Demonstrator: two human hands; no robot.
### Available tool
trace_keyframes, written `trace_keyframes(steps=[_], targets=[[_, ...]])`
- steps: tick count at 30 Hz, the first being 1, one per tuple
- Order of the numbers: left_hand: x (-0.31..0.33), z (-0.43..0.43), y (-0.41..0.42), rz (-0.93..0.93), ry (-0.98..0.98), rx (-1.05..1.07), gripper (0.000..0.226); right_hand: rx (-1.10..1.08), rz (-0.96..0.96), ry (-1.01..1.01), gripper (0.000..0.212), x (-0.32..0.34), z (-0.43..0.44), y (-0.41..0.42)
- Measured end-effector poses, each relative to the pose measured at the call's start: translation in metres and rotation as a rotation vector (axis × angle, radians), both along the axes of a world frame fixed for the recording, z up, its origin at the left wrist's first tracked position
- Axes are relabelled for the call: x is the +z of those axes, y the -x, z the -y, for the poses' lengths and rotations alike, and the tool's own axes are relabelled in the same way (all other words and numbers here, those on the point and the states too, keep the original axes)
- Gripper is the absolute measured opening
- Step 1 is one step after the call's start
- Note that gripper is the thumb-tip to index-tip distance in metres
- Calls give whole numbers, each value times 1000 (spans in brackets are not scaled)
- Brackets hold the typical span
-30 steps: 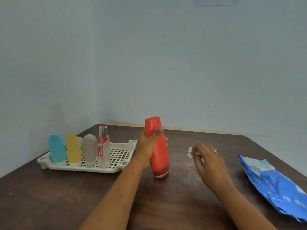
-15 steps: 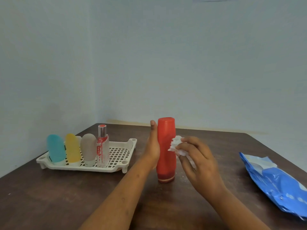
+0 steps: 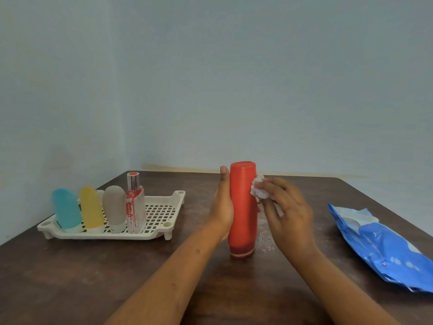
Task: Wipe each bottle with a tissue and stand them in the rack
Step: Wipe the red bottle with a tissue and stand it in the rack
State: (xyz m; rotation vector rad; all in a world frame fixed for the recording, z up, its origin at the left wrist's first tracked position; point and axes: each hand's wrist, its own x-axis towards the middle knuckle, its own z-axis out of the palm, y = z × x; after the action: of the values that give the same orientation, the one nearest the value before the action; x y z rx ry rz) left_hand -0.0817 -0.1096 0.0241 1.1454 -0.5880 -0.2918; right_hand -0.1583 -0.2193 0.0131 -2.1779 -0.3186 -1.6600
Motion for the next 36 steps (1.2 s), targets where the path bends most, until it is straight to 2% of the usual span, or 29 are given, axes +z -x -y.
trace_keyframes(steps=[2, 6, 10, 13, 16, 18, 20, 23, 26, 29, 30, 33, 34, 36], targets=[[-2, 1, -6, -18, 11, -31, 93, 45, -16, 32, 30, -3, -7, 2], [-5, -1, -8, -115, 29, -140, 73, 90, -88, 218, 33, -1, -28, 3], [-6, -7, -16, -168, -14, -191, 80, 73, -156, 287, 32, -5, -31, -2], [-7, -9, -22, -147, -75, -150, 86, 64, -248, 290, 30, -10, -25, -3], [-7, -10, -25, -158, -46, -80, 86, 60, -313, 339, 26, -13, -21, -1], [-9, -12, -28, -149, -38, -4, 84, 100, -318, 309, 22, -12, -17, 0], [-8, -15, -31, -137, -48, 46, 83, 142, -274, 195, 17, -9, -13, 0], [-8, -20, -36, -138, -80, 112, 83, 95, -234, 60, 16, -7, -4, -1], [-7, -28, -39, -125, -128, 119, 87, 20, -351, 5, 22, -8, -1, -1], [-5, -32, -38, -89, -192, 133, 80, -47, -452, 0, 24, -9, 0, -1], [-4, -33, -37, -77, -222, 148, 84, -74, -485, 7, 24, -9, 0, -2], [-7, -31, -39, -46, -288, 176, 117, -149, -616, 4, 29, -7, 1, -4], [-7, -30, -40, -25, -292, 188, 119, -171, -671, 0, 33, -7, 1, -4], [-3, -29, -37, 21, -282, 237, 101, -192, -754, 6, 37, -7, 2, -7]])
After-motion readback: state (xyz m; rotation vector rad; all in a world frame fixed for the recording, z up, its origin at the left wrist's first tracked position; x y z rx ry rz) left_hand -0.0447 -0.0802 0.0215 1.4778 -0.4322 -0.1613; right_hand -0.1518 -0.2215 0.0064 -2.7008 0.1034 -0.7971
